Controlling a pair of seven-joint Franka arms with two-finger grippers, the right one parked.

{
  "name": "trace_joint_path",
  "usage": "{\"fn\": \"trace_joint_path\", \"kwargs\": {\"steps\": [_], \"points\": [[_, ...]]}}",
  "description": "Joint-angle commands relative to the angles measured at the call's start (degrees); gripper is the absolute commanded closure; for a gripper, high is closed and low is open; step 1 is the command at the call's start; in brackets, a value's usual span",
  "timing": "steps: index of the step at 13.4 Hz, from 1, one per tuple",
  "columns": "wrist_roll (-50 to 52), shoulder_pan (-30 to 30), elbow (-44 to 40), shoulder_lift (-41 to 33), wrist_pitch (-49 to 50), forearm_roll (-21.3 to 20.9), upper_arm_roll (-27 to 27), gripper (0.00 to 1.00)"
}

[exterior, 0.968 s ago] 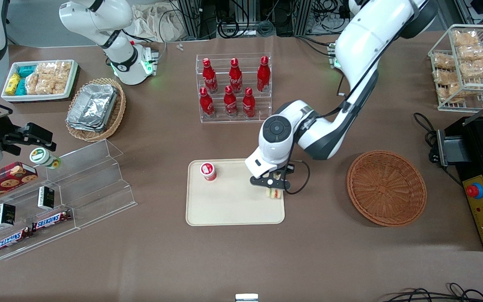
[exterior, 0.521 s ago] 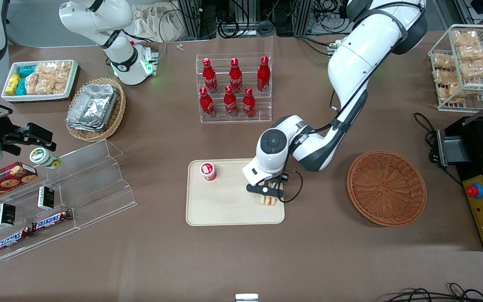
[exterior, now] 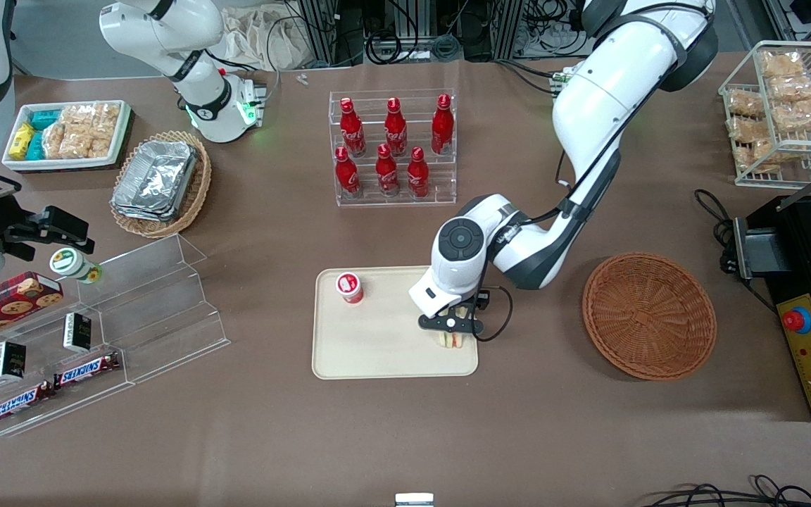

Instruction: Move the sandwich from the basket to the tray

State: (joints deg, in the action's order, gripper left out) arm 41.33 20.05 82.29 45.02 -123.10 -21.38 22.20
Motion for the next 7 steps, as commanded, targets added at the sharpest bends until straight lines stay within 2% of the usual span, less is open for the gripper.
{"fn": "trace_joint_path", "kwargs": {"steps": [1, 2, 4, 7], "points": [[-1.41, 0.08, 0.07, -5.97, 9.51, 2.99, -0.32, 0.01], [-4.47, -0.01, 0.07, -8.35, 13.20, 4.23, -0.58, 0.01], [-10.89, 0.16, 0.15, -13.53, 19.54, 8.88, -5.21, 0.01], [-16.97, 0.08, 0.86, -20.48, 26.49, 11.79, -9.88, 0.01]]}}
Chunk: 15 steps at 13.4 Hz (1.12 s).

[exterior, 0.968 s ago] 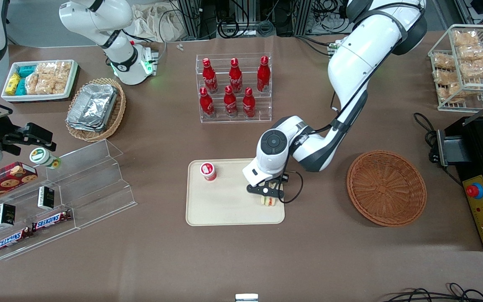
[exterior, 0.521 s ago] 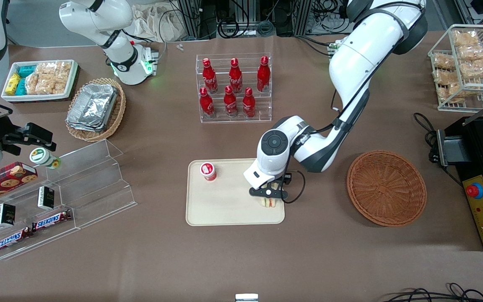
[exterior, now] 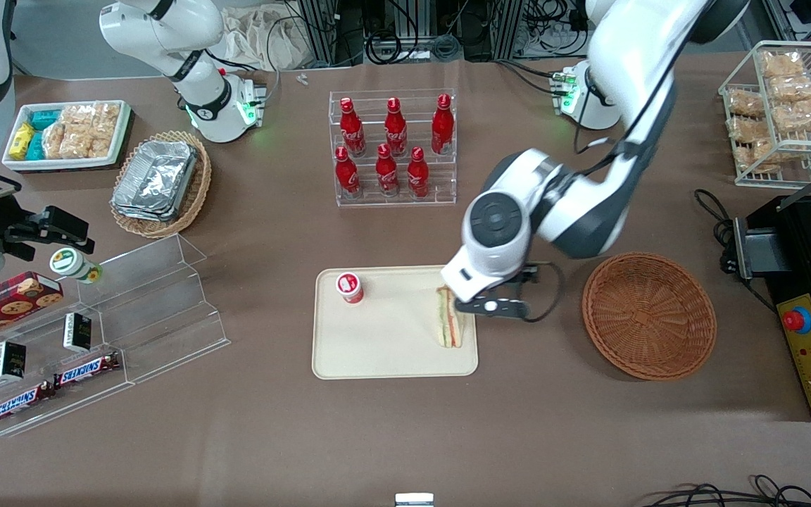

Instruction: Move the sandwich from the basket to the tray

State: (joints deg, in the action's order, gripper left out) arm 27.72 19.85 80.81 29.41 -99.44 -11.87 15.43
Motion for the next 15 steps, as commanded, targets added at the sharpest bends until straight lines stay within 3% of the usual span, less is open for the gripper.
{"fn": "trace_joint_path", "kwargs": {"steps": [1, 5, 9, 15], "points": [[-4.86, 0.36, 2.33, -6.37, 4.16, 3.16, -5.30, 0.01], [-13.20, 0.45, 2.16, -12.35, 9.44, 7.38, -14.35, 0.00], [-18.12, 0.45, 1.63, -15.70, 10.94, 7.48, -21.74, 0.00], [-19.72, 0.45, 1.63, -15.97, 11.46, 10.02, -27.64, 0.00]]}}
